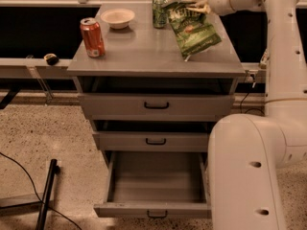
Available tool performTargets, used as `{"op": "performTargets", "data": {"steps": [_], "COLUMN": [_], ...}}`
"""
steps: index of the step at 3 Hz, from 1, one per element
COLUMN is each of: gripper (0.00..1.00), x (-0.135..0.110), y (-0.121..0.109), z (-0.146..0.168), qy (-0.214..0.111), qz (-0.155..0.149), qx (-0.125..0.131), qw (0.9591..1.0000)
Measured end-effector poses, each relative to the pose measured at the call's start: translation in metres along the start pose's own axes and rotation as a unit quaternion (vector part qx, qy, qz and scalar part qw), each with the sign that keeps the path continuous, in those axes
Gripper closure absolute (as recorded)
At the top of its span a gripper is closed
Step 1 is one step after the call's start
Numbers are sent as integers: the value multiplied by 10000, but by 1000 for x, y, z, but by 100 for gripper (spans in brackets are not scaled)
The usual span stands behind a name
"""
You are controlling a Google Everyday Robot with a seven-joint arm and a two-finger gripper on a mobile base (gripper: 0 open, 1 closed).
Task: Pick green jalapeno chip bag from bottom drawer and place on counter
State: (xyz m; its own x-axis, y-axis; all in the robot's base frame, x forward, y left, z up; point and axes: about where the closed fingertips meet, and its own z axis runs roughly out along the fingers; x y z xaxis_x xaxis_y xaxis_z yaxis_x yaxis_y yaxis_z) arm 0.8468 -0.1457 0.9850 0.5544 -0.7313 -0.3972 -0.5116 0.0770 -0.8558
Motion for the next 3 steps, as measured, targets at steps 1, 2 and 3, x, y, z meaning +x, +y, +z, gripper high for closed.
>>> {"op": "performTargets", "data": {"steps": [1, 2, 3], "gripper": [100, 82, 57], "x": [18, 18, 18], "y": [-17, -20, -20], "z": [17, 18, 18], "qy": [164, 173, 173], "qz": [237, 239, 239], "qx": [511, 581, 580], "qw": [9983, 9979, 9979]}}
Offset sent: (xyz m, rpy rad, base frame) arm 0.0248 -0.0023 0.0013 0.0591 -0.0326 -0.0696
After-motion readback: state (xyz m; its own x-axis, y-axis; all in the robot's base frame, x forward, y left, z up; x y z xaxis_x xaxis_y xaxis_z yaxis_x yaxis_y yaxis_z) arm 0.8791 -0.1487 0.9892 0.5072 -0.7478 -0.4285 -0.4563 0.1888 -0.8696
